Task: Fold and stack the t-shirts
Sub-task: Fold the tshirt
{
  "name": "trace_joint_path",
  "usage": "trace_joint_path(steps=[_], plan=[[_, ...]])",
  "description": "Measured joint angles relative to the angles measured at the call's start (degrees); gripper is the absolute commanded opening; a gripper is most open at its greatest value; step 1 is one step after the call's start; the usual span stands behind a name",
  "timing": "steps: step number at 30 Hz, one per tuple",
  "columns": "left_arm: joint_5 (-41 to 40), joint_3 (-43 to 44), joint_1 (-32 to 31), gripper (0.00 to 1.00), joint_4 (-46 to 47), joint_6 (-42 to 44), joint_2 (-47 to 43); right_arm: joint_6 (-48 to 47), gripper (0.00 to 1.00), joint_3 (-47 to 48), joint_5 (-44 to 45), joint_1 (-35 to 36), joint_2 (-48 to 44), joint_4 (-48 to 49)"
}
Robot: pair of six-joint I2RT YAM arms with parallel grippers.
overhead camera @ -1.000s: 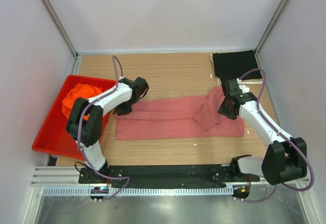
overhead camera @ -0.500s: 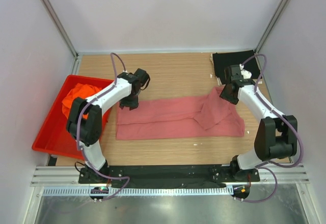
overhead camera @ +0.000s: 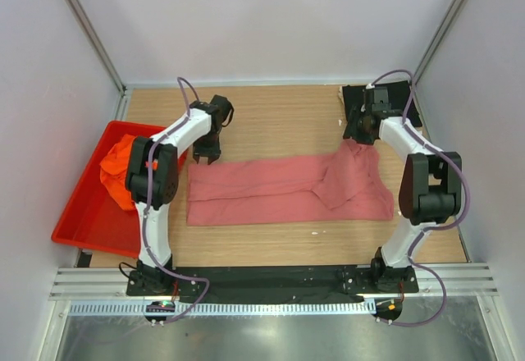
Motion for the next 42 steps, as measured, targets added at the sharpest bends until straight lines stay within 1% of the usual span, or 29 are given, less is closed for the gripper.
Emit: trace_joint_path(steps=[4,6,7,8,10,11,13,14,21,23,24,25,27,29,31,34,37,39,42], plan=[[0.31,0.0,0.37,0.38,-0.24,0.7,2.01,-2.62,0.52,2.62,-3.26,0.02,4.17,0.63],[0.46,0.04,0.37,0.37,-0.24,0.87,2.6,-3.37,0.49,2.95,-4.35,-0.04,5.46,0.63],[0.48,0.09,0.35,0.36,-0.26,0.94,2.93,-3.58,0.46,3.06,-4.76,-0.09,6.12,0.63],[0.46,0.15,0.31,0.36,-0.24,1.01,3.37,-3.76,0.36,3.06,-5.01,-0.22,6.6,0.66],[0.42,0.17,0.31,0.35,-0.26,0.98,4.07,-4.02,0.27,3.06,-5.11,-0.59,6.95,0.61],[0.39,0.2,0.33,0.35,-0.24,0.96,4.44,-3.82,0.17,3.04,-5.07,-0.81,6.95,0.63],[0.26,0.26,0.39,0.35,-0.26,0.76,5.51,-3.39,0.05,2.99,-4.83,-1.88,6.88,0.98],[0.15,0.42,0.44,0.35,-0.44,0.68,6.08,-3.04,0.01,2.73,-4.63,-2.54,6.86,1.49],[-1.49,2.45,0.52,0.36,-1.95,0.2,7.52,-0.66,0.01,-2.56,-3.23,-6.29,5.03,3.74],[-1.79,2.78,0.52,0.36,-2.23,0.07,7.76,-0.28,0.04,-2.62,-3.17,-6.25,5.03,3.93],[-1.9,2.97,0.52,0.36,-2.43,0.04,7.89,-0.11,0.06,-2.62,-3.17,-6.23,5.03,4.02],[-2.08,3.15,0.52,0.37,-2.6,0.0,8.02,0.04,0.13,-2.62,-3.21,-6.21,5.03,4.31],[-2.25,3.67,0.52,0.38,-3.06,-0.11,8.31,0.44,0.21,-2.6,-3.37,-6.08,5.03,4.37],[-2.38,4.31,0.57,0.39,-3.54,-0.15,8.57,1.51,0.33,-2.19,-3.21,-6.01,5.01,3.63],[-2.38,5.09,0.66,0.4,-3.91,-0.17,8.79,3.5,0.38,-0.59,-2.47,-6.01,5.01,1.55],[-2.21,7.23,0.74,0.41,-4.07,-0.13,8.87,7.21,0.4,3.06,0.79,-5.97,4.72,-2.73],[-2.12,9.42,0.74,0.42,-4.04,-0.13,8.31,12.28,0.4,5.44,6.6,-5.97,2.84,-8.41],[-1.81,9.68,0.72,0.43,-3.98,-0.13,7.08,15.39,0.4,5.4,9.79,-5.99,0.66,-12.04],[0.26,8.5,0.15,0.43,-3.21,-0.04,3.52,19.52,0.4,2.82,12.61,-6.12,-3.74,-15.43]])
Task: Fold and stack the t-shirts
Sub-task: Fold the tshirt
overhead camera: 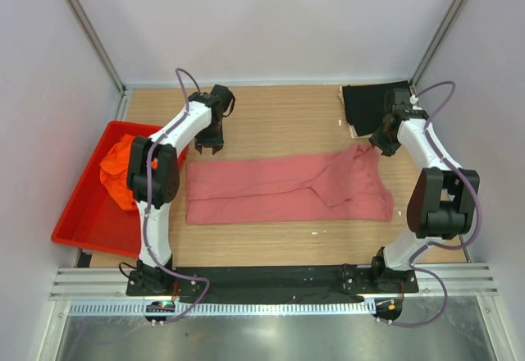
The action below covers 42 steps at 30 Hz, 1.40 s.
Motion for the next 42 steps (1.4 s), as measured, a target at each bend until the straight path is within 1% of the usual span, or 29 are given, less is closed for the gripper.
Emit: trace_joint_path(steps=[5,9,13,18,24,35,38,39,41,42], plan=[[6.16,-5.31,-1.42,0.43,3.1,-0.31,-4.94,4.9,0.4,-7.37,0.72,-0.09,-5.88,-2.43],[10.01,-9.09,-2.45,0.43,5.46,-1.18,-4.55,7.87,0.39,-12.37,-0.37,-0.09,-6.62,-2.6],[11.63,-11.23,-2.97,0.43,6.36,-1.53,-2.82,10.08,0.38,-16.7,-1.38,-0.09,-6.62,-2.27],[12.44,-11.96,-3.02,0.43,7.32,-2.23,-0.98,11.74,0.38,-18.01,-1.2,-0.09,-6.6,-0.87],[12.41,-11.96,-2.99,0.43,7.5,-2.62,-0.79,12.68,0.38,-19.15,-0.57,-0.09,-6.38,2.14],[11.72,-11.96,-3.02,0.43,7.5,-2.73,-0.74,13.64,0.36,-20.33,-0.35,-0.09,-2.71,6.34],[11.5,-11.96,-3.02,0.43,7.5,-2.8,-0.74,13.68,0.31,-21.29,-0.11,-0.09,-2.4,7.34],[11.43,-11.96,-3.02,0.43,7.48,-2.84,-0.74,13.75,0.25,-21.7,-0.07,-0.09,-2.4,7.76],[11.21,-11.96,-3.02,0.43,7.48,-2.89,-0.74,14.05,0.18,-22.05,0.04,-0.09,-2.45,8.57],[11.1,-11.96,-3.02,0.43,7.48,-2.91,-0.74,14.23,0.12,-22.08,0.09,-0.07,-2.45,8.79]])
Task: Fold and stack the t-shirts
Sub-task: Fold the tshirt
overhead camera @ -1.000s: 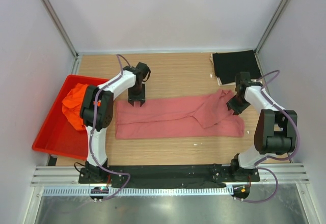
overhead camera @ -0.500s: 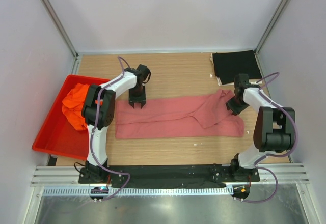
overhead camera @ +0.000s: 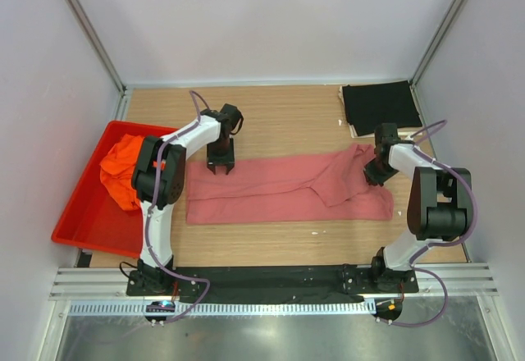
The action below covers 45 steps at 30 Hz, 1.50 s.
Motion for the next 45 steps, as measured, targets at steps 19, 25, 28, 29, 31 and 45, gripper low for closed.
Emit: trace_joint_path(steps=[19,25,28,29,31,45], plan=[[-2.19,0.61,-0.22,0.43,-0.7,-1.27,0.5,1.36,0.01,-0.13,1.95,0.0,-3.15,-3.06],[-2.56,1.03,-0.31,0.43,-1.07,-1.29,0.76,1.27,0.07,0.92,2.19,0.0,-3.17,-4.85],[-2.58,1.03,-0.31,0.43,-1.07,-1.29,0.76,1.11,0.08,1.42,2.12,0.0,-3.17,-5.07],[-2.58,1.03,-0.31,0.43,-1.07,-1.29,0.76,1.07,0.09,1.42,2.08,0.0,-3.17,-5.07],[-2.58,1.03,-0.31,0.43,-1.07,-1.29,0.76,0.87,0.11,1.42,1.97,0.0,-3.17,-5.05],[-3.02,1.03,-0.31,0.43,-1.07,-1.29,0.76,-0.48,0.01,1.44,1.92,-0.02,-3.54,-4.11]])
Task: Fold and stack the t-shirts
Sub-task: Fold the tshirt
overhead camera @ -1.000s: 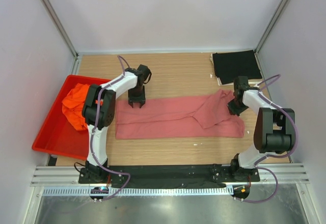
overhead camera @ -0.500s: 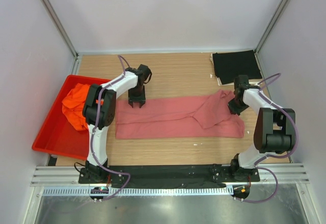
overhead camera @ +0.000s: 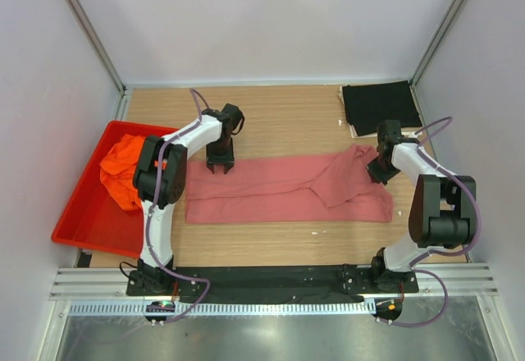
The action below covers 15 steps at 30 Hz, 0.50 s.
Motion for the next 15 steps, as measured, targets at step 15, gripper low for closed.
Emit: trace_joint_path(steps=[15], plan=[[-0.66,0.42,0.0,0.43,-0.37,0.0,0.26,2.95,0.01,-0.9,3.82,0.02,-8.13,-8.15]])
